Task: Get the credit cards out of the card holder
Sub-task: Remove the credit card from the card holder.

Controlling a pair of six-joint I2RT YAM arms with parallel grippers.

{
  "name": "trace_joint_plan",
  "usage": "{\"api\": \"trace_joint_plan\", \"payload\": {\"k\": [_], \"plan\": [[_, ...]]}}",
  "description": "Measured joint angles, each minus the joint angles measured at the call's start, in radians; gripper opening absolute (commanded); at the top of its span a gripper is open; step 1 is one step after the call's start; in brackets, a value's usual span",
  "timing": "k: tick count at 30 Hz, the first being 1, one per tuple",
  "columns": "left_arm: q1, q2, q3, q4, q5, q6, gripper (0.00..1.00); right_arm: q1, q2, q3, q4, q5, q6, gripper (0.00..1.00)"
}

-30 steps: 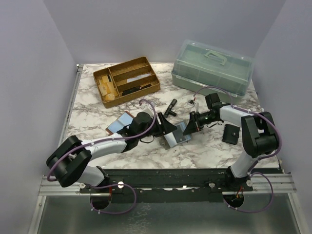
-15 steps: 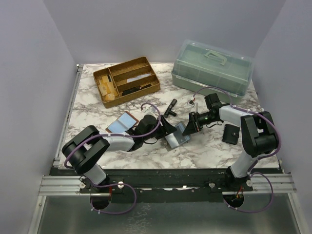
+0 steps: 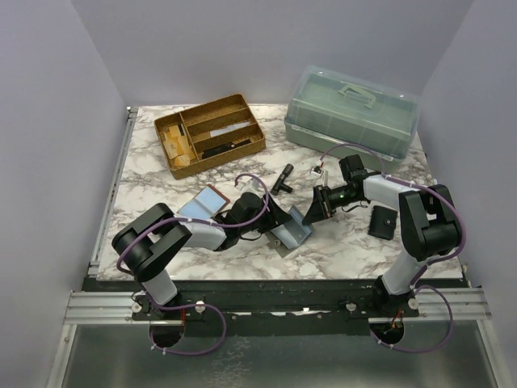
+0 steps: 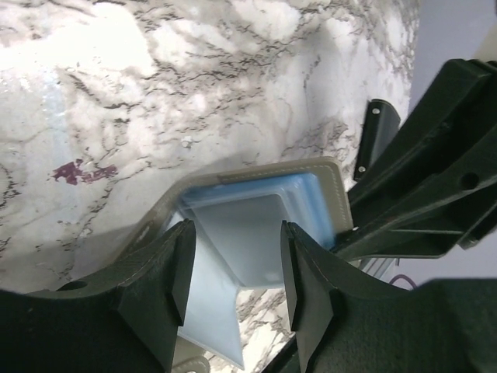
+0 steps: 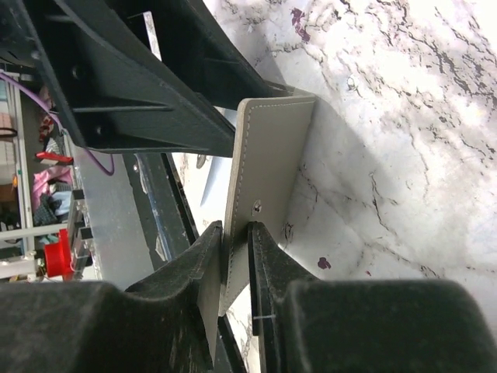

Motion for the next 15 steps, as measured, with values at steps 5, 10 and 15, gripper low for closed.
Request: {"api": "trace_joint_plan", "payload": {"k": [5,10,15], "plan": [[0.000,0.029,0.000,0.000,0.000,-0.004,0.53,0.002,0.001,0.000,0.000,0.011,0.010,0.35],[0.000,0.034,0.000,0.007,0.000,-0.005,0.51,0.024,0.021,0.013,0.000,0.029,0.010,0.33],[0.000,0.057,0.000,0.020,0.000,-0.009,0.51,0.037,0.024,0.015,0.000,0.040,0.010,0.26]]}}
